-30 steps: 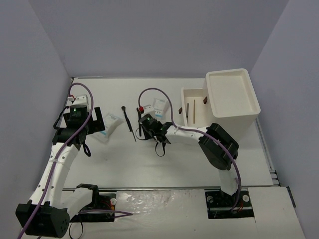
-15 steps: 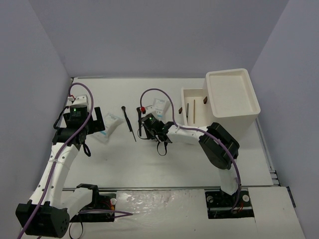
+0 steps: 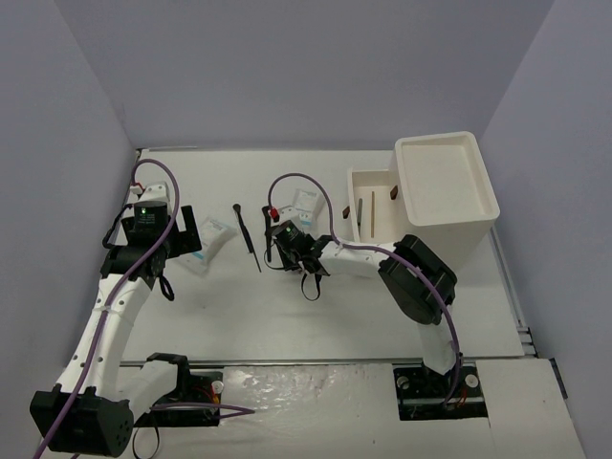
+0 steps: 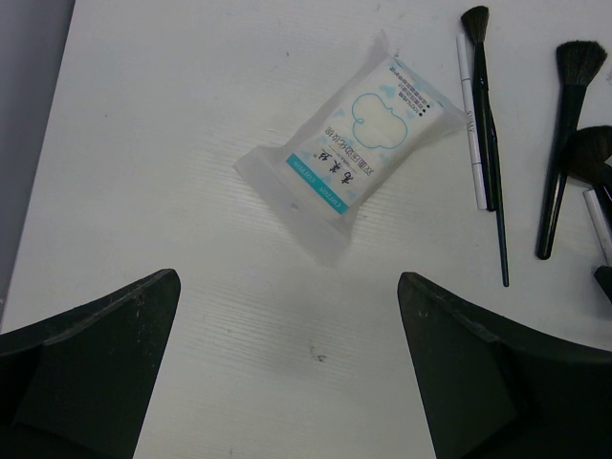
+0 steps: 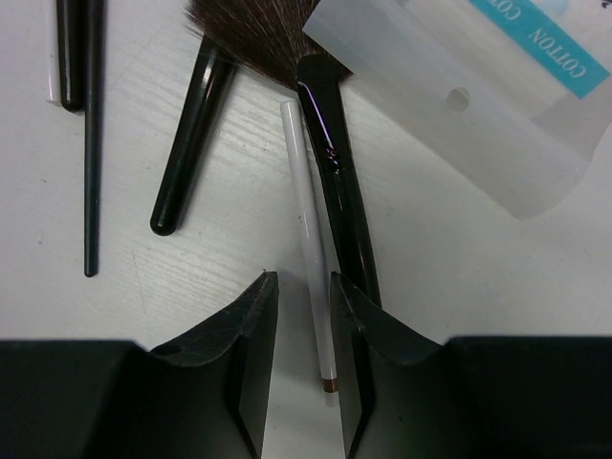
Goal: Organize the makeup
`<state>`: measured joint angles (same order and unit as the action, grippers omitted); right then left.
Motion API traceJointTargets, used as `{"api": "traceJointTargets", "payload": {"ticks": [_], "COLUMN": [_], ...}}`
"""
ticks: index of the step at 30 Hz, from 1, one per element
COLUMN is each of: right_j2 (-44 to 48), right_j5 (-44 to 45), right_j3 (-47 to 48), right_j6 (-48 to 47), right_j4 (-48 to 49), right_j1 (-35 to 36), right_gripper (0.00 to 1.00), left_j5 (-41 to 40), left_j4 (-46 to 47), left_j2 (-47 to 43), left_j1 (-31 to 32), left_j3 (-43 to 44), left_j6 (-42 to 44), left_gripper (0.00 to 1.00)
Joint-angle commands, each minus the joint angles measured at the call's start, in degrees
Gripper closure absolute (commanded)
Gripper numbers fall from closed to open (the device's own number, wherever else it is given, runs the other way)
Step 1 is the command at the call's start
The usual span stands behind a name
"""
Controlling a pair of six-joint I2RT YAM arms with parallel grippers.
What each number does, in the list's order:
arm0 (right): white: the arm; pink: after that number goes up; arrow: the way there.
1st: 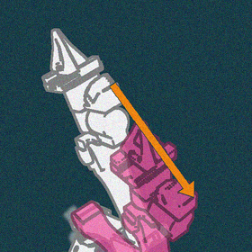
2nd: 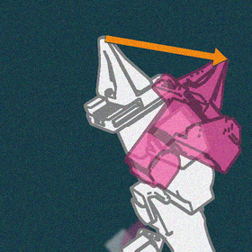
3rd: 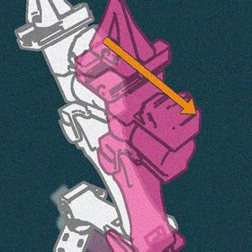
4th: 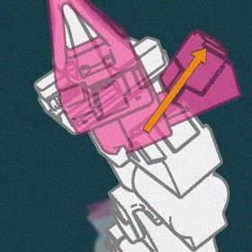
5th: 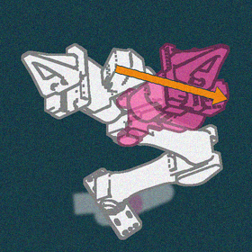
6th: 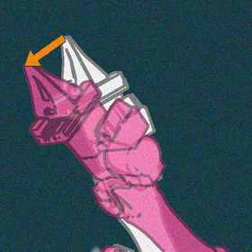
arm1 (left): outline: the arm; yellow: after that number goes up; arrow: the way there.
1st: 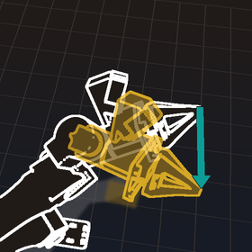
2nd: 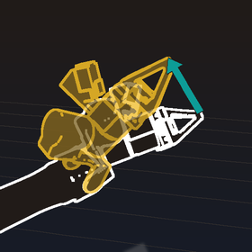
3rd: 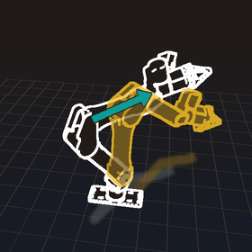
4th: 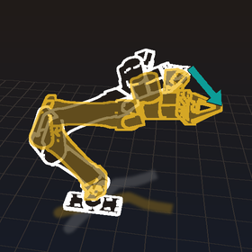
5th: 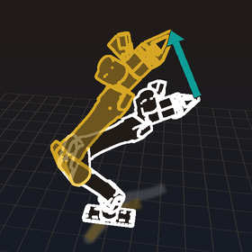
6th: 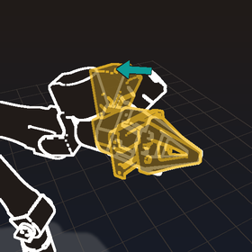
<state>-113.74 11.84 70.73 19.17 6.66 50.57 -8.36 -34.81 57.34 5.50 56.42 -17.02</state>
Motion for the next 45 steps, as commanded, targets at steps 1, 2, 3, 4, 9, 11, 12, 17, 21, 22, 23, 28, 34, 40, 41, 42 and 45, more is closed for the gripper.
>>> {"api": "traceJointTargets", "payload": {"ticks": [1, 2, 3, 4, 9, 11, 12, 17, 21, 22, 23, 28, 34, 40, 41, 42, 45], "right_j2": [-0.3, -0.3, -0.5, -0.7, -1.6, -1.5, -1.0, 3.9, 11.6, 13.3, 16.1, 26.3, 32.1, 31.1, 30.7, 30.3, 30.0], "right_j5": [-0.4, -0.5, -0.7, -0.8, -1.5, -1.8, -2.0, -2.4, -0.4, -0.1, 2.3, 8.8, 8.2, 5.2, 4.9, 4.7, 3.9], "right_j3": [-0.1, -0.1, -0.1, -0.2, -0.4, -0.4, -0.5, -0.6, -0.3, -0.2, 0.2, 0.6, -2.6, -4.8, -4.9, -4.8, -3.9], "right_j6": [-0.7, -0.7, -0.8, -0.8, -1.1, -1.4, -1.6, -2.3, -2.0, -2.0, -2.0, -1.7, -2.7, -3.4, -3.5, -3.5, -3.7], "right_j4": [1.5, 1.5, 1.5, 1.5, 1.5, 1.4, 1.4, 0.7, -1.3, -2.1, -3.4, -9.0, -10.9, -10.8, -10.9, -10.8, -10.8], "right_j1": [-0.7, -0.7, -0.7, -0.7, -0.7, -0.7, -0.4, 0.8, 1.2, 1.1, 0.9, -4.0, -16.5, -23.6, -24.2, -24.6, -25.1], "right_gripper": [0.76, 0.76, 0.77, 0.78, 0.86, 0.94, 0.97, 1.0, 1.0, 1.0, 1.0, 1.0, 1.0, 0.97, 0.93, 0.88, 0.68], "left_j5": [0.2, 0.2, 0.2, 0.2, 0.3, 0.2, 0.2, 0.1, 0.3, 0.3, 0.3, 0.6, 1.3, 1.8, 2.0, 2.4, 4.1], "left_j4": [2.3, 2.2, 2.2, 2.2, 2.2, 2.2, 2.2, 2.2, 2.2, 2.2, 2.2, 2.2, 2.1, 2.0, 2.1, 2.2, 2.8], "left_j2": [0.0, 0.1, 0.1, 0.1, 0.1, 0.1, 0.2, 0.2, 0.4, 0.3, 0.4, 0.8, 1.6, 2.5, 2.6, 2.8, 3.4], "left_j1": [-0.4, -0.4, -0.4, -0.4, -0.4, -0.4, -0.4, -0.4, -0.4, -0.4, -0.4, -0.4, -0.4, -0.4, -0.4, -0.4, -0.4], "left_j3": [1.0, 1.0, 1.0, 1.0, 1.1, 1.1, 1.1, 1.1, 1.1, 1.1, 1.0, 1.1, 1.2, 1.4, 1.4, 1.4, 1.6], "left_j6": [-0.1, -0.1, -0.1, -0.1, -0.2, -0.1, -0.1, -0.1, -0.1, -0.1, -0.2, -0.3, -0.6, -0.6, -0.6, -0.6, -1.4], "left_gripper": [0.03, 0.03, 0.03, 0.03, 0.03, 0.03, 0.03, 0.03, 0.03, 0.03, 0.03, 0.03, 0.03, 0.03, 0.03, 0.03, 0.03]}}
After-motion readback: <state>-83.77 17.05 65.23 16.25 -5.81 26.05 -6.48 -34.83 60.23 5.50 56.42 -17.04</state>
